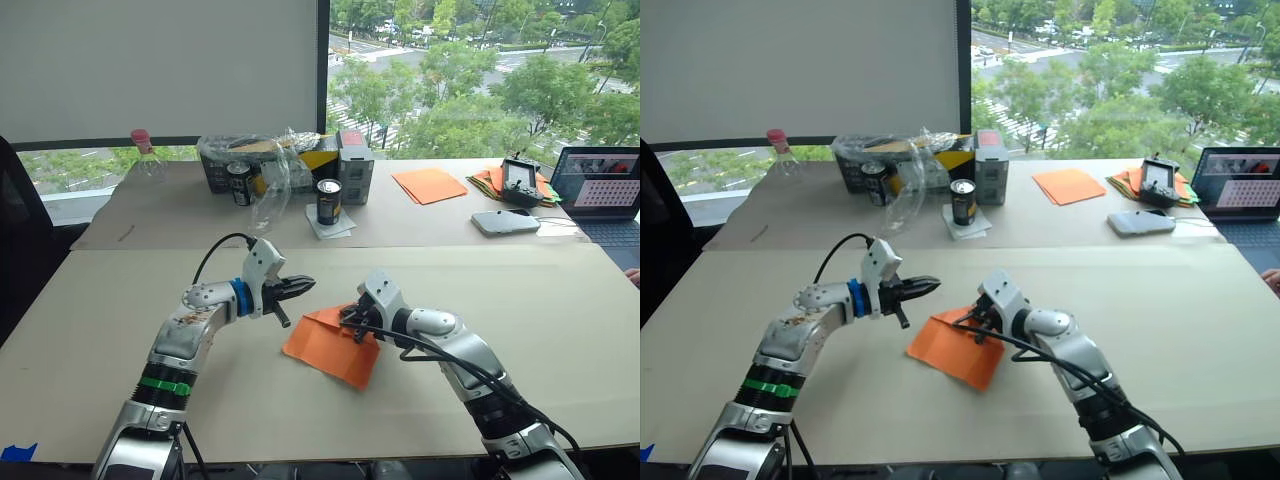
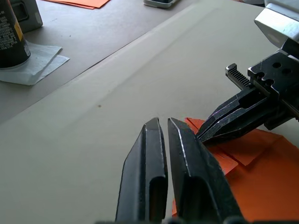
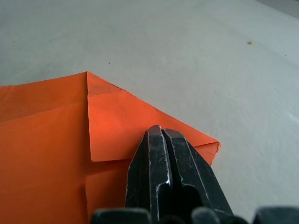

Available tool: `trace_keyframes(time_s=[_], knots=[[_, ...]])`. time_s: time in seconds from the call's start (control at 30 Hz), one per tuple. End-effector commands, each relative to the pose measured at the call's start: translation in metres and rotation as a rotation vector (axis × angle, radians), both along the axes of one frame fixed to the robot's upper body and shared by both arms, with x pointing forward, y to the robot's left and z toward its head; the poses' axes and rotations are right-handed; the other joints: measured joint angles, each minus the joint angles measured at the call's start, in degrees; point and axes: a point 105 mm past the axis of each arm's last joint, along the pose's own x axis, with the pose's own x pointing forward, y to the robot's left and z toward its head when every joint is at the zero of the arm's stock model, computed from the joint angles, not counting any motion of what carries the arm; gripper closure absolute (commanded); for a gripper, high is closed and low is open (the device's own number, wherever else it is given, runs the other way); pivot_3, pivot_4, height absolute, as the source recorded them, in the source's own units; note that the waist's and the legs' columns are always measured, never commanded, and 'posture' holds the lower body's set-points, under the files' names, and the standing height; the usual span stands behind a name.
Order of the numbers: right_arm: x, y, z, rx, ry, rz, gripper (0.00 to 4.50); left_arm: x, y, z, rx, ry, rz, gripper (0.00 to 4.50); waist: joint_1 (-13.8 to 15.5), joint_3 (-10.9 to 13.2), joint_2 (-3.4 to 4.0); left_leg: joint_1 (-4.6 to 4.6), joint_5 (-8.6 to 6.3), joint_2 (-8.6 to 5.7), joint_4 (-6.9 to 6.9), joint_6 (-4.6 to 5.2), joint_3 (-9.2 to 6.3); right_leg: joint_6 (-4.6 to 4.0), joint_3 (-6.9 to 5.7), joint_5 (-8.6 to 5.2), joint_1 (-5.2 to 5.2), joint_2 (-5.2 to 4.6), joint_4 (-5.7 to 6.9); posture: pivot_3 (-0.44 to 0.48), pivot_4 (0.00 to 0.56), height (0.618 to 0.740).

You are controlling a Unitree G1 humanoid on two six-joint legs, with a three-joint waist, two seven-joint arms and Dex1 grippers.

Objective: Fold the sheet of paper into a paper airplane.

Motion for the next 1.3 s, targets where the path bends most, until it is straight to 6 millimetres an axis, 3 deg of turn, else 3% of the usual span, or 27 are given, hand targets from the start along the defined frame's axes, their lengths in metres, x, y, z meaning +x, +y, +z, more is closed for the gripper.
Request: trace_keyframes(time_s=[0.03,0.27,0.37,0.57,0.8,1.03,1.3], knots=[[-0.008,-0.001,-0.023,-0.039,0.076,-0.007,4.5,-0.003,-0.012,-0.014,0.033,0.024,-0.024,4.49,-0.01,0.0,-0.01,0.0,0.0,0.0,0.01,0.0,0.0,0.0,0.0,0.0,0.0,0.0,0.0,0.0,0.15,0.67],[-0.01,-0.002,-0.017,-0.026,0.048,-0.026,4.5,-0.015,-0.003,-0.048,0.118,0.127,-0.015,4.49,0.1,0.0,0.0,-0.01,0.0,0.0,-0.03,0.0,0.0,0.0,0.0,0.0,-0.04,-0.01,-0.01,0.0,0.15,0.67],[-0.005,0.002,-0.004,-0.02,-0.021,-0.019,4.5,-0.012,0.002,-0.059,0.212,0.1,0.005,4.49,0.28,-0.03,0.0,0.01,0.0,-0.01,-0.01,0.0,-0.01,0.0,-0.01,0.0,0.0,-0.01,-0.02,0.0,0.15,0.67],[-0.001,0.02,0.014,0.002,-0.117,0.044,4.5,-0.013,-0.006,-0.061,0.211,0.097,0.001,4.49,0.17,-0.04,0.01,0.03,0.01,0.01,0.0,-0.02,0.0,0.0,0.0,0.0,0.01,0.0,0.0,0.0,0.15,0.67],[0.0,0.026,0.004,-0.028,-0.121,0.062,4.5,-0.017,-0.013,-0.059,0.191,0.101,-0.011,4.49,0.34,-0.04,0.01,0.0,0.0,-0.03,0.0,0.0,0.0,0.0,0.0,0.0,-0.01,-0.03,-0.03,0.0,0.15,0.67],[0.019,-0.003,-0.006,-0.103,-0.089,-0.088,4.5,-0.016,-0.012,-0.063,0.229,0.079,-0.016,4.49,0.46,-0.05,0.02,0.01,0.01,-0.02,0.0,-0.01,-0.02,-0.01,-0.01,0.0,0.0,-0.01,0.0,0.0,0.15,0.67],[0.014,-0.028,-0.003,-0.089,-0.074,-0.16,4.5,-0.017,-0.006,-0.068,0.251,0.072,-0.013,4.49,0.64,-0.07,0.02,0.0,0.0,-0.04,0.01,0.0,-0.02,0.0,0.0,0.0,0.02,-0.03,-0.02,0.0,0.15,0.67]])
